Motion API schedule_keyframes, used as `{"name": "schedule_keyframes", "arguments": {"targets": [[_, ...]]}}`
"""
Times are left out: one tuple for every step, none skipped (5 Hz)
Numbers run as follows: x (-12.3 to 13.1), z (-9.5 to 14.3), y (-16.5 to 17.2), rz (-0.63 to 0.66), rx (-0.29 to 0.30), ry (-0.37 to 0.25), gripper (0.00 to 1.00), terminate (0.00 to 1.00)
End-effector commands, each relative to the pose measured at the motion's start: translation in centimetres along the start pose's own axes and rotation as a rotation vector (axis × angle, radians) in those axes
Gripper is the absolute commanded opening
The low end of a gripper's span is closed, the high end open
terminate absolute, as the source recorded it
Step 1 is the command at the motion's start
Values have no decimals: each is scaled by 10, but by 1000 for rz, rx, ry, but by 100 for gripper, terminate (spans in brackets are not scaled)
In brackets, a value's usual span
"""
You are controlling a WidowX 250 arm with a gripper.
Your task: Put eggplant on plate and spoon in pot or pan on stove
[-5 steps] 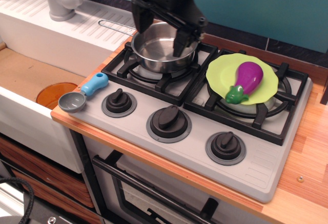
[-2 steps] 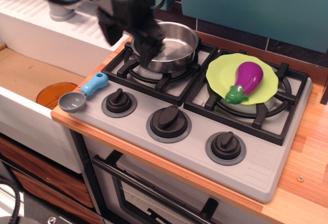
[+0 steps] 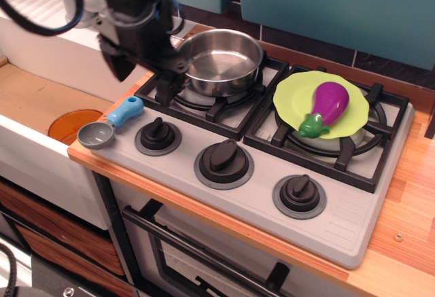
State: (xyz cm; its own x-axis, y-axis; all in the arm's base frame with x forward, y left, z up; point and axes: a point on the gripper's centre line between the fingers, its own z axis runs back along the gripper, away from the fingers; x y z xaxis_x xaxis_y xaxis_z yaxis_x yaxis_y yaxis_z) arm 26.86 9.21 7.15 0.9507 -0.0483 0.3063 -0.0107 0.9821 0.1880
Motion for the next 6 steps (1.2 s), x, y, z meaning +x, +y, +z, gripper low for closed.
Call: {"name": "schedule_keyframes", "arguments": {"targets": [[6,-1,23,4,4,-83,100,0],[12,-10,33,7,0,-93,100,0],[13,-25,35,22,-18,-81,100,0],[9,-36,30,43,-19,-79,100,0],[2,-45,27,53,-24,-74,100,0],[-4,-47,22,69,-16,-78,100,0]]}}
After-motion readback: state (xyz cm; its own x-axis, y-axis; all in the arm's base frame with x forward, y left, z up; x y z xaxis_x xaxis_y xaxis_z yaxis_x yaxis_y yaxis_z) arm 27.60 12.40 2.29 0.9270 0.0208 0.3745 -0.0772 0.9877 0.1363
